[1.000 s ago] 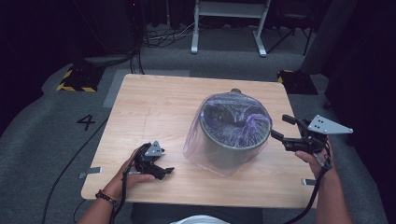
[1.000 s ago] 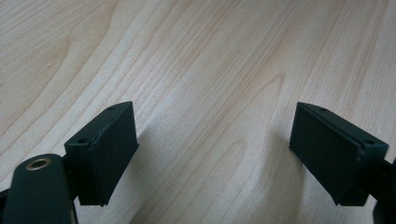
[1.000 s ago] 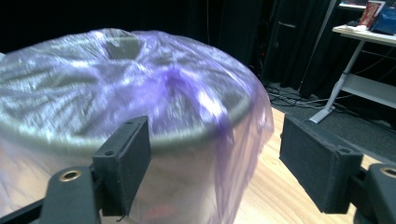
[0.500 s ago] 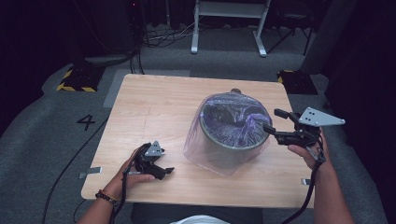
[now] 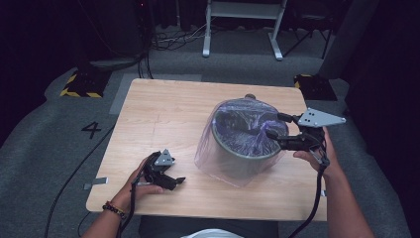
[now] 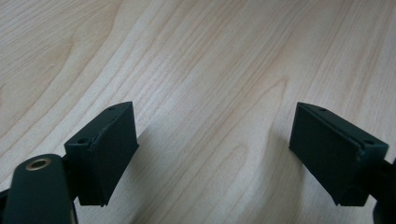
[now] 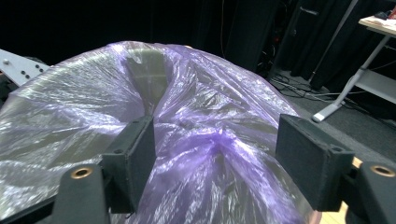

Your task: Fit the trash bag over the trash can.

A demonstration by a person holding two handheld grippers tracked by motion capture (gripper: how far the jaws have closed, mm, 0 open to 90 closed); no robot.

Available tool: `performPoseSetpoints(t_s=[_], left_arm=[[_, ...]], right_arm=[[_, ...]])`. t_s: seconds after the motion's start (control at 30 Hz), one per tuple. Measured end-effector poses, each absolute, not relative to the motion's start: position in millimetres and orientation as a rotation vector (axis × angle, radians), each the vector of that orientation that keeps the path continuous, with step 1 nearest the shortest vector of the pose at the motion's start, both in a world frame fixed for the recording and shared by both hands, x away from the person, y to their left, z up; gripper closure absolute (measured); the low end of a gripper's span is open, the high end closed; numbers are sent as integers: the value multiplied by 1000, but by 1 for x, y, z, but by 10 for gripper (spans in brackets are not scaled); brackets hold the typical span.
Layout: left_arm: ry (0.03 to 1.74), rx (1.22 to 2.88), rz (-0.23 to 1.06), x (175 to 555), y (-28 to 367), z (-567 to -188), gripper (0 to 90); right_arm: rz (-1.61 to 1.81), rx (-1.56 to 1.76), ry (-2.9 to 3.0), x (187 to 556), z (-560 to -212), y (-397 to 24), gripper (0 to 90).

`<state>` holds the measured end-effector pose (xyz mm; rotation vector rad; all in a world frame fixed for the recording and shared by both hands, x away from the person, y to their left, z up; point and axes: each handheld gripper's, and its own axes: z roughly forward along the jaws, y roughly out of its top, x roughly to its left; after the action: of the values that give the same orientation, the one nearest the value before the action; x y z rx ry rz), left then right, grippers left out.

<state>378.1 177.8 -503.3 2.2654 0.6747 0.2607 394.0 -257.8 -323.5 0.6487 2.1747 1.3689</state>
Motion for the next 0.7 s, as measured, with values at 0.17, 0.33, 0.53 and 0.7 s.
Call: performPoseSetpoints(t_s=[0.17,0.33,0.53,0.7], left_arm=[[660,2266,253,381,169,-502,160],[646,2259,263,384,162,-499,159],[607,2239,298,383,154,-490,159],[584,2205,301,385,145,-482,159]], right_arm=[[1337,629,2201,396,-322,-249,282],[1308,622,2232,399,-320,-241,277],[1262,621,2270,402,-321,-235,260],[1230,624,2297,405,-322,-231,257]])
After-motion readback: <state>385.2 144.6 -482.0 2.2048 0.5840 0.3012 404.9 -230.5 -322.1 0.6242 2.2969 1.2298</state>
